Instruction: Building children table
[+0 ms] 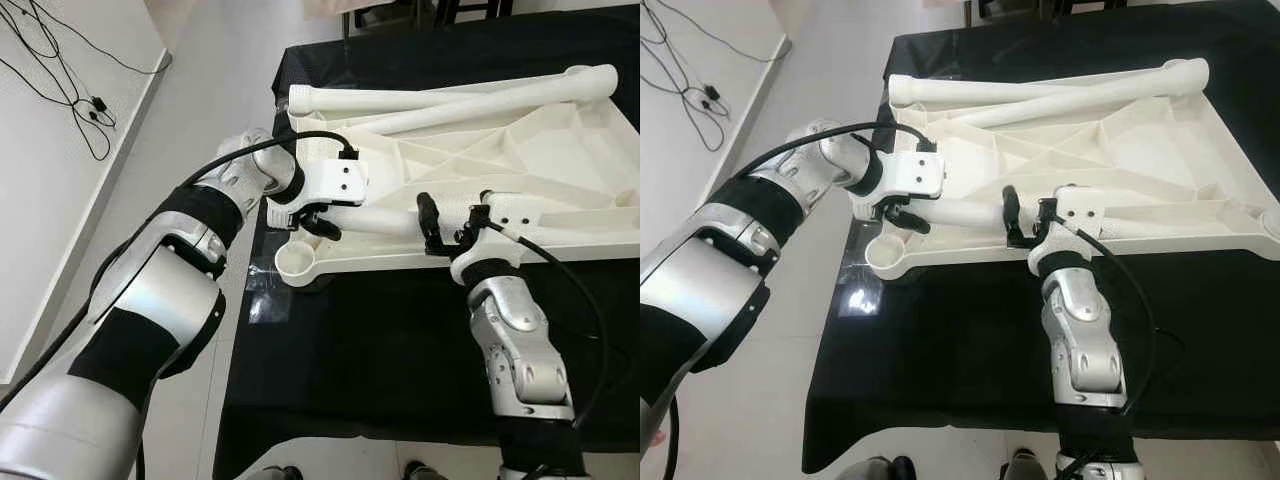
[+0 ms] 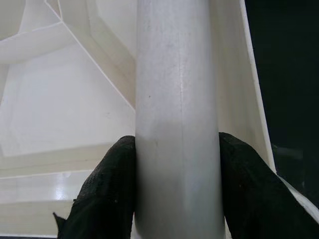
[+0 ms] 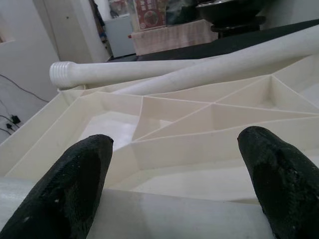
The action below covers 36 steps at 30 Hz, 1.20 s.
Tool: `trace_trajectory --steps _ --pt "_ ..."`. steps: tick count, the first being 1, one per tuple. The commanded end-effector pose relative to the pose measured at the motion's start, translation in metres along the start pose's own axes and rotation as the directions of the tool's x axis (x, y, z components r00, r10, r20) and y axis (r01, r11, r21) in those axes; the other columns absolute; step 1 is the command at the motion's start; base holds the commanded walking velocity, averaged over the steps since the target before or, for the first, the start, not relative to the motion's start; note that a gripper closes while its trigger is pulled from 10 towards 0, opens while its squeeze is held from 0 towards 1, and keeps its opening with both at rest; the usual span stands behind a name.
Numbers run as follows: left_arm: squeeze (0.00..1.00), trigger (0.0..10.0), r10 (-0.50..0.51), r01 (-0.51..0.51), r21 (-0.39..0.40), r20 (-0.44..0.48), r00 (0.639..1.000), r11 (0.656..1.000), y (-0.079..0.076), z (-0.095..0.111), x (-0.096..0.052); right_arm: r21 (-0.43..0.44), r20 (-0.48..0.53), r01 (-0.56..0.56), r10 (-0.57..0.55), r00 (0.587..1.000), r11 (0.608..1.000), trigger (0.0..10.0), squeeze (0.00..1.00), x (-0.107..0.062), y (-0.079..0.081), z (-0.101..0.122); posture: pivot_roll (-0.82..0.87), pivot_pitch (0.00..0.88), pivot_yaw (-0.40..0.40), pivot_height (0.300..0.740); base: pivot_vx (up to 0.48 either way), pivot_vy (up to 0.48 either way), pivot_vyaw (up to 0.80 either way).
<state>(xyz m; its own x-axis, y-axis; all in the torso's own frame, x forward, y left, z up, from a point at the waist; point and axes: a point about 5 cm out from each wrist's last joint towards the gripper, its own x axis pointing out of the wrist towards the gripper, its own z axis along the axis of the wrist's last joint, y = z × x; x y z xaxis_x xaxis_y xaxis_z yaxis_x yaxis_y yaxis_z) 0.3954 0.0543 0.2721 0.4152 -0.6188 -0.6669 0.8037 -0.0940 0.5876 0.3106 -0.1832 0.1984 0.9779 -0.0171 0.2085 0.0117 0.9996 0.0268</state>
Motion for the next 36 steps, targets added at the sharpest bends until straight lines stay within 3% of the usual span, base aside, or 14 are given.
trace_trajectory --steps 1,7,12,14,15,17,18,22,24,28,30,33,35,36 --pt "0.0 0.0 0.058 -0.058 0.001 0.034 0.998 0.998 0.012 0.003 -0.014 0.01 -0.037 -0.003 0.004 0.999 1.0 10.0 0.0 0.0 0.001 -0.008 -0.07 0.139 0.121 0.74 0.0 0.0 0.0" --pt "0.0 0.0 0.138 -0.133 -0.058 0.094 0.986 0.989 0.018 0.006 -0.019 0.027 -0.005 0.013 -0.013 1.0 1.0 10.0 0.0 0.002 -0.006 -0.001 -0.08 0.134 0.121 0.74 0.0 0.0 0.0" --pt "0.0 0.0 0.226 -0.203 -0.153 0.153 0.962 0.967 0.023 0.005 -0.023 0.238 0.099 0.016 -0.041 0.994 0.971 10.0 0.0 0.005 -0.022 0.023 -0.09 0.126 0.117 0.74 0.0 0.0 0.0" --pt "0.0 0.0 0.272 -0.234 -0.206 0.182 0.945 0.95 0.025 0.004 -0.025 0.388 0.202 -0.054 -0.027 0.979 0.92 10.0 0.0 0.006 -0.027 0.044 -0.09 0.123 0.113 0.74 0.0 0.0 0.0" --pt "0.0 0.0 0.272 -0.234 -0.206 0.182 0.945 0.95 0.025 0.004 -0.025 0.388 0.202 -0.054 -0.027 0.979 0.92 10.0 0.0 0.006 -0.027 0.044 -0.09 0.123 0.113 0.74 0.0 0.0 0.0" --pt "0.0 0.0 0.315 -0.269 -0.242 0.178 0.932 0.932 0.025 0.0 -0.024 0.525 0.369 -0.231 0.025 0.929 0.819 10.0 0.0 0.002 -0.027 0.075 -0.1 0.115 0.111 0.74 0.0 0.0 0.0" --pt "0.0 0.0 0.315 -0.269 -0.242 0.178 0.932 0.932 0.025 0.0 -0.024 0.525 0.369 -0.231 0.025 0.929 0.819 10.0 0.0 0.002 -0.027 0.075 -0.1 0.115 0.111 0.74 0.0 0.0 0.0" --pt "0.0 0.0 0.369 -0.309 -0.293 0.176 0.913 0.905 0.023 -0.006 -0.021 0.529 0.578 -0.529 0.175 0.797 0.663 10.0 0.0 -0.013 -0.014 0.108 -0.11 0.113 0.109 0.74 0.0 0.0 0.0" --pt "0.0 0.0 0.383 -0.318 -0.308 0.179 0.906 0.897 0.023 -0.007 -0.02 0.515 0.589 -0.567 0.216 0.779 0.643 10.0 0.0 -0.016 -0.009 0.109 -0.11 0.112 0.108 0.74 0.0 0.0 0.0" --pt "0.0 0.0 0.417 -0.346 -0.33 0.177 0.891 0.879 0.024 -0.007 -0.02 0.503 0.579 -0.587 0.256 0.774 0.634 10.0 0.0 -0.019 -0.006 0.104 -0.1 0.112 0.107 0.74 0.0 0.0 0.0" --pt "0.0 0.0 0.506 -0.403 -0.405 0.187 0.842 0.821 0.026 -0.011 -0.021 0.497 0.492 -0.529 0.279 0.825 0.688 10.0 0.0 -0.018 -0.008 0.082 -0.11 0.115 0.106 0.74 0.0 0.0 0.0" --pt "0.0 0.0 0.544 -0.422 -0.442 0.196 0.816 0.792 0.027 -0.012 -0.022 0.505 0.452 -0.487 0.262 0.853 0.713 10.0 0.0 -0.016 -0.012 0.073 -0.11 0.115 0.106 0.74 0.0 0.0 0.0" --pt "0.0 0.0 0.649 -0.428 -0.58 0.245 0.72 0.693 0.034 -0.013 -0.032 0.52 0.413 -0.43 0.223 0.883 0.738 10.0 0.0 -0.014 -0.022 0.065 -0.1 0.113 0.103 0.74 0.0 0.0 0.0" --pt "0.0 0.0 0.649 -0.428 -0.58 0.245 0.72 0.693 0.034 -0.013 -0.032 0.52 0.413 -0.43 0.223 0.883 0.738 10.0 0.0 -0.014 -0.022 0.065 -0.1 0.113 0.103 0.74 0.0 0.0 0.0"
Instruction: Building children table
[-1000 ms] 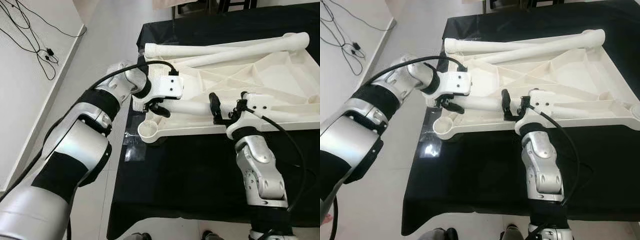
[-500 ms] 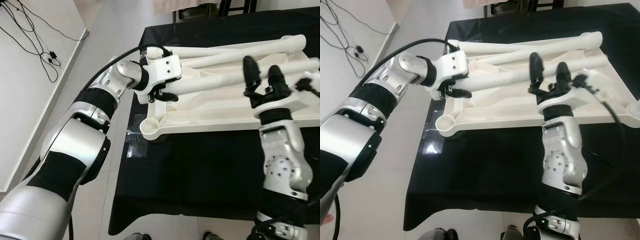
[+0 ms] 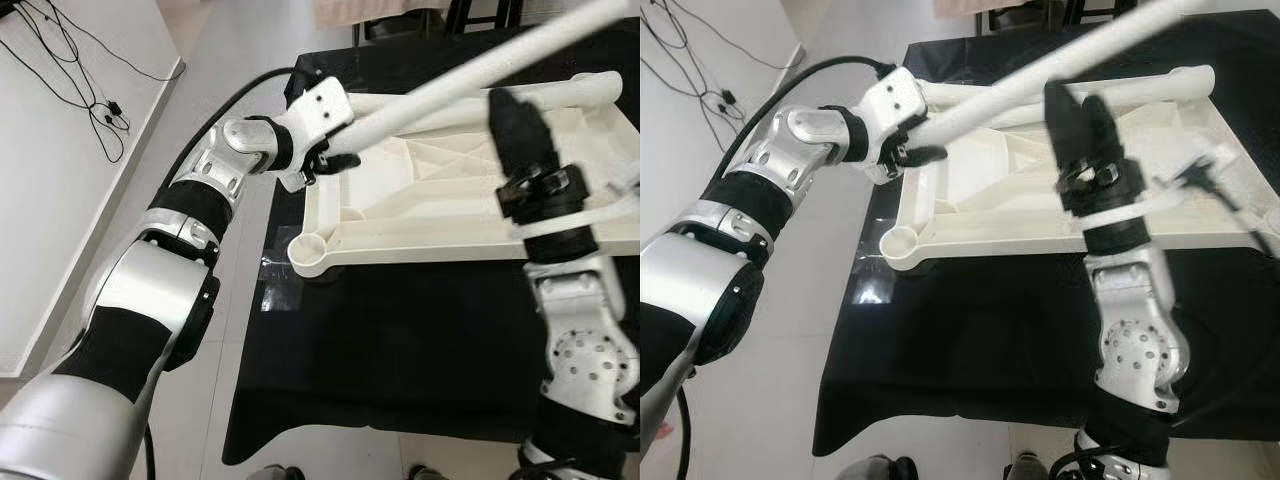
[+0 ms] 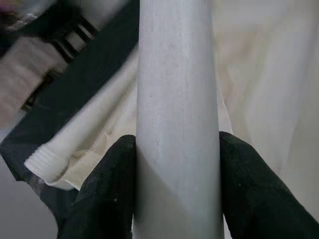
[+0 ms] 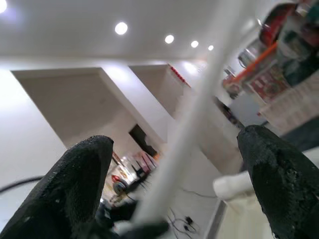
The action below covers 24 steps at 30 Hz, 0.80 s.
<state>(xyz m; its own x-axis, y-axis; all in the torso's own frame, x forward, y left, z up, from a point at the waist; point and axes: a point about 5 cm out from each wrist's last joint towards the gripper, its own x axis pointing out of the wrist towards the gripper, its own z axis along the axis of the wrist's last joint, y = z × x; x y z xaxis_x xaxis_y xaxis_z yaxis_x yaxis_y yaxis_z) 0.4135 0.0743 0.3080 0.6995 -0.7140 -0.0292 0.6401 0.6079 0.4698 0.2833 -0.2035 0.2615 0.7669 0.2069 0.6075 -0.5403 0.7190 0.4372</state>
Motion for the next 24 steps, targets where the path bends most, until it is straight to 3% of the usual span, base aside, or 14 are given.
trace_trajectory --steps 1,4,5,6,9,10,11,12,13,15,17,19,22,24 --pt "0.0 0.0 0.07 -0.064 -0.095 0.062 0.996 0.993 0.008 0.0 -0.005 -0.007 -0.011 0.021 -0.022 1.0 1.0 10.0 0.0 -0.004 -0.005 0.002 -0.1 0.113 0.103 0.74 0.0 0.0 0.0" --pt "0.0 0.0 0.083 -0.064 -0.151 0.12 0.989 0.987 0.011 0.004 -0.007 -0.027 -0.037 0.016 -0.017 0.999 1.0 10.0 0.0 -0.004 -0.006 0.0 -0.1 0.112 0.101 0.74 0.0 0.0 0.0" --pt "0.0 0.0 0.049 -0.011 -0.196 0.194 0.98 0.981 0.01 0.009 -0.008 -0.043 -0.078 -0.044 0.041 0.996 0.998 10.0 0.0 -0.004 0.0 -0.003 -0.1 0.109 0.096 0.74 0.0 0.0 0.0" --pt "0.0 0.0 0.049 -0.011 -0.196 0.194 0.98 0.981 0.01 0.009 -0.008 -0.043 -0.078 -0.044 0.041 0.996 0.998 10.0 0.0 -0.004 0.0 -0.003 -0.1 0.109 0.096 0.74 0.0 0.0 0.0" --pt "0.0 0.0 -0.077 0.158 -0.234 0.323 0.943 0.959 0.002 0.012 -0.011 -0.044 -0.138 -0.18 0.172 0.975 0.983 10.0 0.0 -0.001 0.014 -0.005 -0.09 0.106 0.094 0.74 0.0 0.0 0.0" --pt "0.0 0.0 -0.077 0.158 -0.234 0.323 0.943 0.959 0.002 0.012 -0.011 -0.044 -0.138 -0.18 0.172 0.975 0.983 10.0 0.0 -0.001 0.014 -0.005 -0.09 0.106 0.094 0.74 0.0 0.0 0.0" --pt "0.0 8.8 -0.307 0.415 -0.223 0.396 0.865 0.882 -0.015 0.005 -0.018 -0.034 -0.159 -0.275 0.266 0.951 0.961 10.0 0.0 0.008 0.023 -0.003 -0.09 0.103 0.087 0.74 0.0 0.0 0.0" --pt "0.0 8.8 -0.307 0.415 -0.223 0.396 0.865 0.882 -0.015 0.005 -0.018 -0.034 -0.159 -0.275 0.266 0.951 0.961 10.0 0.0 0.008 0.023 -0.003 -0.09 0.103 0.087 0.74 0.0 0.0 0.0" --pt "0.0 10.0 -0.414 0.529 -0.207 0.419 0.808 0.823 -0.023 0.001 -0.023 -0.033 -0.17 -0.31 0.3 0.939 0.95 10.0 0.0 0.012 0.026 -0.002 -0.09 0.103 0.086 0.74 0.0 0.0 0.0" --pt "0.0 10.0 -0.506 0.633 -0.199 0.445 0.739 0.748 -0.031 -0.003 -0.031 -0.033 -0.19 -0.36 0.348 0.918 0.932 10.0 0.0 0.015 0.03 -0.003 -0.08 0.102 0.08 0.74 0.0 0.0 0.0" --pt "0.0 10.0 -0.506 0.633 -0.199 0.445 0.739 0.748 -0.031 -0.003 -0.031 -0.033 -0.19 -0.36 0.348 0.918 0.932 10.0 0.0 0.015 0.03 -0.003 -0.08 0.102 0.08 0.74 0.0 0.0 0.0" --pt "0.0 10.0 -0.545 0.682 -0.207 0.46 0.701 0.702 -0.036 -0.008 -0.039 -0.045 -0.234 -0.447 0.425 0.874 0.894 10.0 0.0 0.02 0.038 -0.005 -0.08 0.097 0.076 0.74 0.0 0.0 0.0" --pt "0.0 10.0 -0.539 0.684 -0.213 0.473 0.697 0.698 -0.036 -0.009 -0.041 -0.044 -0.254 -0.492 0.467 0.847 0.869 10.0 0.0 0.021 0.043 -0.005 -0.08 0.098 0.072 0.74 0.0 0.0 0.0" --pt "0.0 10.0 -0.517 0.675 -0.219 0.492 0.7 0.705 -0.036 -0.009 -0.042 -0.035 -0.299 -0.571 0.536 0.789 0.82 10.0 0.0 0.022 0.051 -0.005 -0.08 0.097 0.066 0.74 0.0 0.0 0.0"
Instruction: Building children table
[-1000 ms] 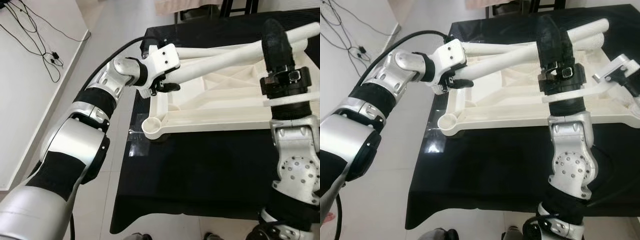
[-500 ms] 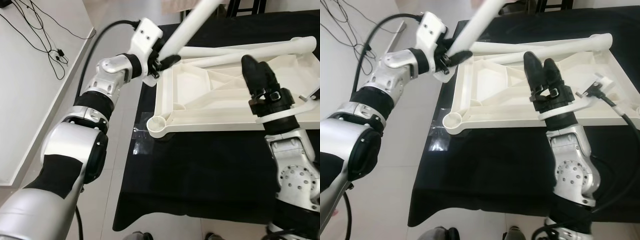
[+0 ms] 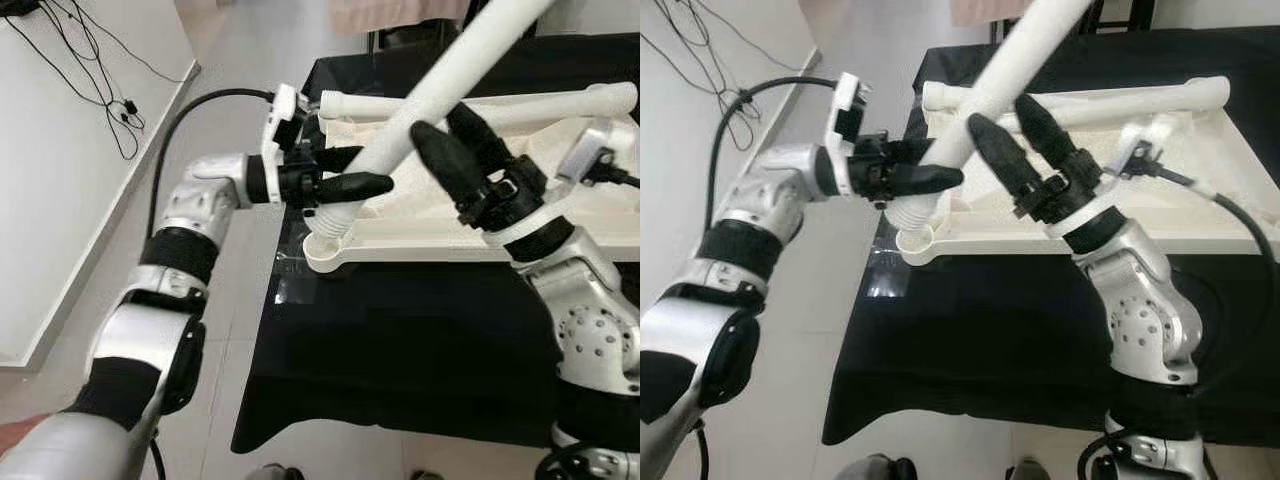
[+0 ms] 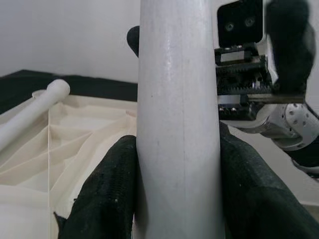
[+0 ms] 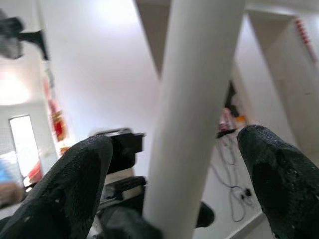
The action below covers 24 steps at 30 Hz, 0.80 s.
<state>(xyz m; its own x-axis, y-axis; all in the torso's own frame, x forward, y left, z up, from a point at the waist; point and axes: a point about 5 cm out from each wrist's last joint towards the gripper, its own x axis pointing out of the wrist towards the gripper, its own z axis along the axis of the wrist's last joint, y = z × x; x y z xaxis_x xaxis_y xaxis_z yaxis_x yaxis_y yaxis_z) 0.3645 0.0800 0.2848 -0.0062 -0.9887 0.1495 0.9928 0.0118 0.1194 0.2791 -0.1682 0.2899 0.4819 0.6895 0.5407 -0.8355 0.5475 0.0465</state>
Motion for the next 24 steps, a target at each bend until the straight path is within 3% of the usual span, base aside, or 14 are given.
trace_trajectory --steps 1,6,18,24 --pt "0.0 10.0 0.011 -0.011 0.001 0.02 1.0 1.0 -0.001 0.001 -0.006 -0.015 -0.032 -0.084 0.083 0.996 0.996 10.0 0.0 0.006 0.01 0.0 -0.08 0.097 0.066 0.74 0.0 0.0 0.0" --pt "0.0 10.0 -0.031 0.031 0.011 0.02 0.999 0.999 -0.007 0.0 -0.003 -0.024 -0.092 -0.153 0.15 0.984 0.988 10.0 0.0 0.014 0.017 -0.006 -0.08 0.097 0.062 0.74 0.0 0.0 0.0" --pt "0.0 10.0 -0.133 0.133 -0.014 -0.028 0.991 0.991 -0.025 -0.006 0.001 -0.03 -0.106 -0.165 0.161 0.981 0.986 10.0 0.0 0.034 0.016 -0.009 -0.08 0.095 0.062 0.74 0.0 0.0 0.0" --pt "0.0 10.0 -0.152 0.151 -0.025 -0.044 0.987 0.988 -0.031 -0.009 0.002 0.028 -0.109 -0.185 0.187 0.976 0.982 10.0 0.0 0.04 0.02 -0.011 -0.08 0.094 0.059 0.74 0.0 0.0 0.0"
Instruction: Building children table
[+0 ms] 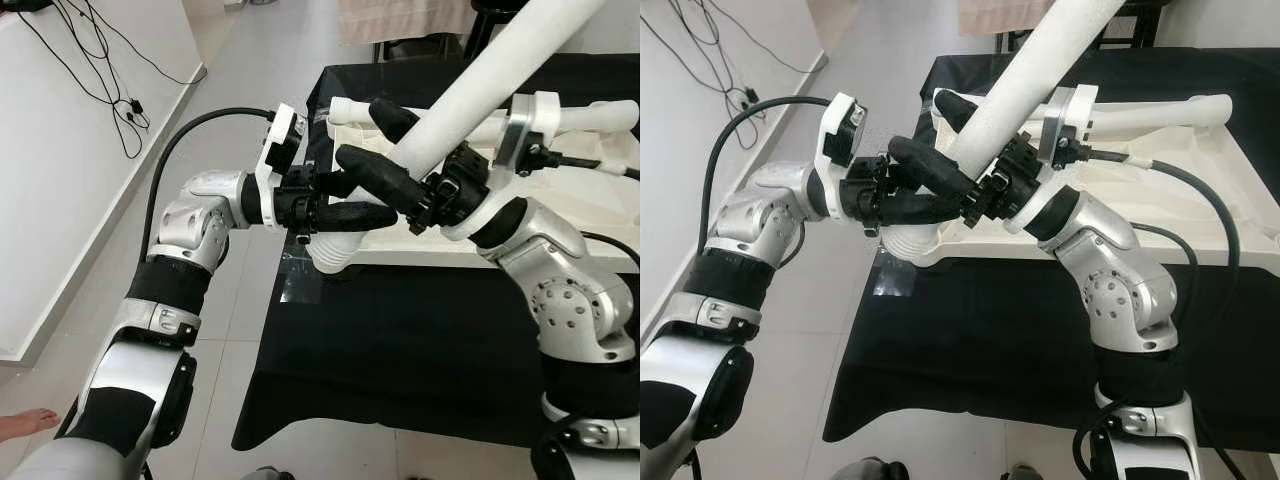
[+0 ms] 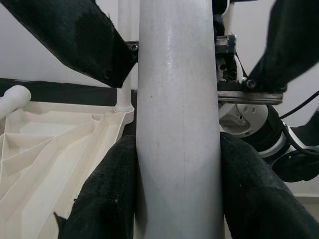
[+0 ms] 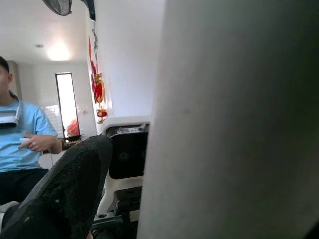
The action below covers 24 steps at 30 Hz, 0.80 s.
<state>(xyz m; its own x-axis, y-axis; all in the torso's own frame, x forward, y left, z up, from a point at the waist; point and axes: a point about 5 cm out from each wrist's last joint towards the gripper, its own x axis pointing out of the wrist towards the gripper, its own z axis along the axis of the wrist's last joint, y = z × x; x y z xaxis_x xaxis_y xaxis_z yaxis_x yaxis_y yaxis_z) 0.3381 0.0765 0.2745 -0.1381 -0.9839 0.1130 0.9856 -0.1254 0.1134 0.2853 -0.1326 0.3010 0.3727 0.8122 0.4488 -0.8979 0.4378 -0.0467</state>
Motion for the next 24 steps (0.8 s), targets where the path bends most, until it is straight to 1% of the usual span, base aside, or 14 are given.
trace_trajectory --steps 1,2,3,4,5,6,7,8,9,10,11,13,17,24 --pt "0.0 10.0 -0.016 0.016 0.001 -0.025 1.0 1.0 -0.004 -0.002 0.001 0.034 -0.002 -0.033 0.033 0.999 0.999 10.0 0.0 0.007 0.004 -0.001 -0.08 0.094 0.059 0.74 0.0 0.0 0.0" --pt "0.0 10.0 -0.018 0.018 0.001 -0.028 0.999 1.0 -0.004 -0.002 0.001 0.07 -0.008 -0.021 0.022 1.0 0.997 10.0 0.0 0.01 0.004 -0.005 -0.08 0.093 0.058 0.74 0.0 0.0 0.0" --pt "0.0 10.0 -0.022 0.022 0.002 -0.031 0.999 1.0 -0.005 -0.003 0.002 0.099 -0.019 -0.024 0.026 0.999 0.995 3.4 0.0 0.012 0.005 -0.009 -0.09 0.092 0.058 0.74 0.0 0.0 0.0" --pt "0.0 10.0 -0.022 0.022 0.002 -0.031 0.999 1.0 -0.005 -0.003 0.002 0.099 -0.019 -0.024 0.026 0.999 0.995 3.4 0.0 0.012 0.005 -0.009 -0.09 0.092 0.058 0.74 0.0 0.0 0.0" --pt "0.0 10.0 -0.024 0.025 0.002 -0.033 0.999 1.0 -0.006 -0.003 0.003 0.124 -0.03 -0.044 0.048 0.998 0.991 0.0 0.0 0.014 0.007 -0.012 -0.09 0.092 0.057 0.74 0.0 0.0 0.0" --pt "0.0 10.0 -0.024 0.025 0.002 -0.033 0.999 1.0 -0.006 -0.003 0.003 0.124 -0.03 -0.044 0.048 0.998 0.991 0.0 0.0 0.014 0.007 -0.012 -0.09 0.092 0.057 0.74 0.0 0.0 0.0" --pt "0.0 10.0 -0.025 0.026 0.002 -0.035 0.999 1.0 -0.006 -0.003 0.003 0.147 -0.043 -0.095 0.102 0.994 0.985 0.0 0.0 0.013 0.012 -0.015 -0.09 0.091 0.054 0.74 0.0 0.0 0.0" --pt "0.0 10.0 -0.025 0.026 0.002 -0.035 0.999 1.0 -0.006 -0.003 0.003 0.147 -0.043 -0.095 0.102 0.994 0.985 0.0 0.0 0.013 0.012 -0.015 -0.09 0.091 0.054 0.74 0.0 0.0 0.0" --pt "0.0 10.0 -0.024 0.024 0.002 -0.037 0.999 1.0 -0.007 -0.003 0.003 0.161 -0.069 -0.154 0.166 0.984 0.975 0.0 0.0 0.011 0.018 -0.018 -0.09 0.092 0.053 0.74 0.0 0.0 0.0" --pt "0.0 10.0 -0.024 0.024 0.002 -0.037 0.999 1.0 -0.007 -0.003 0.003 0.161 -0.069 -0.154 0.166 0.984 0.975 0.0 0.0 0.011 0.018 -0.018 -0.09 0.092 0.053 0.74 0.0 0.0 0.0" --pt "0.0 10.0 -0.021 0.021 0.003 -0.039 0.999 1.0 -0.007 -0.002 0.002 0.174 -0.092 -0.199 0.217 0.972 0.964 0.0 0.0 0.007 0.023 -0.02 -0.09 0.092 0.051 0.74 0.0 0.0 0.0" --pt "0.0 10.0 -0.016 0.016 0.003 -0.04 0.999 1.0 -0.008 -0.002 0.001 0.178 -0.114 -0.225 0.247 0.962 0.958 0.0 0.0 0.005 0.025 -0.022 -0.09 0.091 0.048 0.74 0.0 0.0 0.0" --pt "0.0 10.0 -0.012 0.012 0.005 -0.039 0.999 1.0 -0.008 -0.001 0.0 0.177 -0.126 -0.233 0.257 0.958 0.956 0.0 0.0 0.003 0.024 -0.022 -0.09 0.09 0.045 0.74 0.0 0.0 0.0" --pt "0.0 10.0 0.019 -0.017 0.027 -0.046 0.999 0.999 -0.007 0.0 -0.003 0.12 -0.135 -0.196 0.212 0.968 0.973 0.0 0.0 0.002 0.013 -0.018 -0.09 0.09 0.044 0.74 0.0 0.0 0.0"
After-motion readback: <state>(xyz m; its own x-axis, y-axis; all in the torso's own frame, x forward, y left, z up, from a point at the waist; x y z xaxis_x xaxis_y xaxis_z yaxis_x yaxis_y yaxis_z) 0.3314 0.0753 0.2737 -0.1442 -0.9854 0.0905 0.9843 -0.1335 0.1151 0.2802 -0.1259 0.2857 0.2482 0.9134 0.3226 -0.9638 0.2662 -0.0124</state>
